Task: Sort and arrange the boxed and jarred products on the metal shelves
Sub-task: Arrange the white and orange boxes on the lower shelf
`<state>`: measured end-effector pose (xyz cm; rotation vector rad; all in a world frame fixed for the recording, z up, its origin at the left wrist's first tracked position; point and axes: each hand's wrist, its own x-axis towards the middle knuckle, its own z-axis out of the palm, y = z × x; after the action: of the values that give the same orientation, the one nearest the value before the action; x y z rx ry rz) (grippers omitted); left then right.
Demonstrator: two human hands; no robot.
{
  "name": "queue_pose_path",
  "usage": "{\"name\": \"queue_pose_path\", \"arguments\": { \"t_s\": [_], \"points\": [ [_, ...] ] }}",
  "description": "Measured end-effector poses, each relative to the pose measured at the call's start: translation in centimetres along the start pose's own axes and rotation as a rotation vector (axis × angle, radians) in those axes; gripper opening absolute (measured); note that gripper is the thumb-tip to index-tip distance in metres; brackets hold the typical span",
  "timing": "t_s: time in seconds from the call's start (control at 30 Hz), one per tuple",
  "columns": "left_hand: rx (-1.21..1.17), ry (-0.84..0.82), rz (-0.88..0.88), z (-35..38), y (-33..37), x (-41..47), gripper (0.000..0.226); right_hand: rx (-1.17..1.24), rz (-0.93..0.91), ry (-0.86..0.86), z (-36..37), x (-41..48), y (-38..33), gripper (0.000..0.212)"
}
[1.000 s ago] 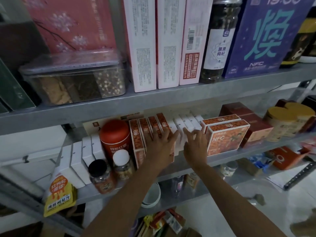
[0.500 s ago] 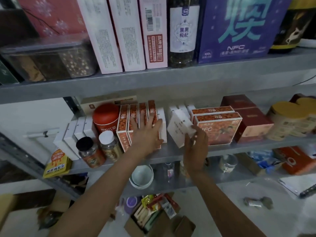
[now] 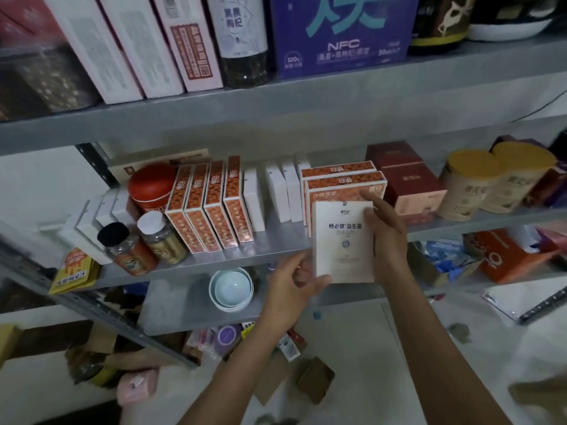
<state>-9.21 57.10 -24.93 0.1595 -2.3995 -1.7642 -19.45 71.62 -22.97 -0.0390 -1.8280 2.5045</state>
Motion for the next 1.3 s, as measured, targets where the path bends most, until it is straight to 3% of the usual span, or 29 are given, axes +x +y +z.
{"name": "queue_pose_path", "arguments": {
  "t_s": [0.07, 0.2, 0.37, 0.5, 0.6, 0.67, 0.77, 0.9, 1.0, 1.1, 1.2, 1.3],
  "points": [
    [-0.025, -0.013, -0.099, 0.8, 0.8, -0.3, 0.021, 0.078, 0.064, -0.018, -0.6, -0.1, 0.2, 0.029],
    [-0.232, 0.045, -0.302, 1.0, 1.4, -0.6, 0.014, 0.158, 0.153, -0.116, -1.6, 0.1, 0.0, 0.025],
    [-0.248, 0.051, -0.356, 0.2, 2.0, -0.4, 0.020, -0.048, 0.285, -0.375, -3.5, 0.3, -0.5, 0.034],
    [-0.104, 0.144, -0.278, 0.3, 2.4, 0.2, 0.027, -0.005, 0.332, -0.248, -3.1, 0.0, -0.8, 0.020],
    [0.136, 0.242, -0.077, 1.3, 2.5, 0.1, 0.070, 0.080, 0.364, -0.148, -2.2, -0.5, -1.0, 0.012],
    [0.161, 0.198, 0.012, 2.1, 2.6, 0.0, 0.101, 0.133, 0.375, -0.099, -1.3, -1.0, -1.0, 0.016],
    [0.314, 0.219, 0.025, 2.5, 2.6, -0.1, 0.119, 0.211, 0.390, -0.081, 0.0, -2.0, -0.9, 0.031],
    [0.190, 0.315, 0.032, 1.1, 2.7, -0.1, 0.103, 0.218, 0.365, -0.223, 0.1, -2.0, -1.7, 0.055],
    [-0.137, 0.214, -0.076, -0.3, 3.2, 0.1, 0.079, 0.293, 0.347, -0.409, -0.8, -1.7, -2.3, 0.071],
    [-0.398, 0.076, -0.242, -1.3, 3.3, 0.0, 0.060, 0.369, 0.339, -0.561, -1.1, -1.5, -2.4, 0.101],
    [-0.541, -0.074, -0.298, -2.4, 2.7, -0.1, 0.054, 0.223, 0.243, -0.660, -0.6, -1.4, -2.7, 0.087],
    [-0.693, -0.147, -0.341, -3.7, 2.3, 0.1, 0.050, 0.073, 0.155, -0.540, -0.2, -1.5, -2.9, 0.057]
  ]
}}
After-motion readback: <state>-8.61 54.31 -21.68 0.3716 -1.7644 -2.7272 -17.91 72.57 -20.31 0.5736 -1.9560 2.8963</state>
